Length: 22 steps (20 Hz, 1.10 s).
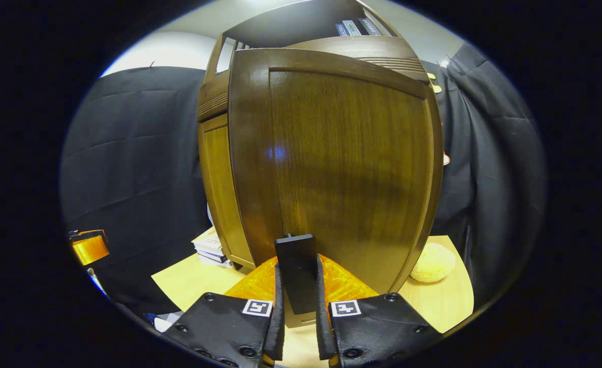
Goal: Open the right door of the double-door shoe cabinet with the right hand, and open the left door with the left hand.
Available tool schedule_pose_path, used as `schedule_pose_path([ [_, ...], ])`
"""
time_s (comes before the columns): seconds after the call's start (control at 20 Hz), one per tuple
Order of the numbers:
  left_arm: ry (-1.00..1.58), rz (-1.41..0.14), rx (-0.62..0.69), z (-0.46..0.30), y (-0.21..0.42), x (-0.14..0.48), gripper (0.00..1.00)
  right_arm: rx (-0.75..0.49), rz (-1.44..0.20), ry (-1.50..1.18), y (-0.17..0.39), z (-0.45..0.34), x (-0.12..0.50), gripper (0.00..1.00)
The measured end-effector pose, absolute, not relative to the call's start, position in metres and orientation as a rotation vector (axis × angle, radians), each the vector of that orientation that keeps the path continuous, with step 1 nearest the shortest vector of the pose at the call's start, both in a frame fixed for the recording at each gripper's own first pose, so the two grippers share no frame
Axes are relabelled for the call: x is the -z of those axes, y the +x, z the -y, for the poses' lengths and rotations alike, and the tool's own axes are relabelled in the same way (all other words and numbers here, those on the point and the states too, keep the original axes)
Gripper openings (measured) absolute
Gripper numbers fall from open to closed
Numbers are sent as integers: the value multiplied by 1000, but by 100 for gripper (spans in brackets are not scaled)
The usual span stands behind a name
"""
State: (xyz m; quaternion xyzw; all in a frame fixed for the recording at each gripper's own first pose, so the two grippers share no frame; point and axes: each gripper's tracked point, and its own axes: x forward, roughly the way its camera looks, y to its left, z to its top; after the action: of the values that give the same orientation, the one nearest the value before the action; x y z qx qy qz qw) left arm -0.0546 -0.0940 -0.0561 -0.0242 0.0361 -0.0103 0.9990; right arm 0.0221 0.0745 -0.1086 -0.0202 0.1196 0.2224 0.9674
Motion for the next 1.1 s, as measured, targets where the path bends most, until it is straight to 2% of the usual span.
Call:
schedule_pose_path([
  [0.55, -27, -70, 15, 189, -59, 51, 91, -566, -251, -27, -12, -20, 108, 28],
  [1.1, -36, -62, -12, 246, -82, 56, 91, -665, -255, -43, -30, 42, 107, 26],
])
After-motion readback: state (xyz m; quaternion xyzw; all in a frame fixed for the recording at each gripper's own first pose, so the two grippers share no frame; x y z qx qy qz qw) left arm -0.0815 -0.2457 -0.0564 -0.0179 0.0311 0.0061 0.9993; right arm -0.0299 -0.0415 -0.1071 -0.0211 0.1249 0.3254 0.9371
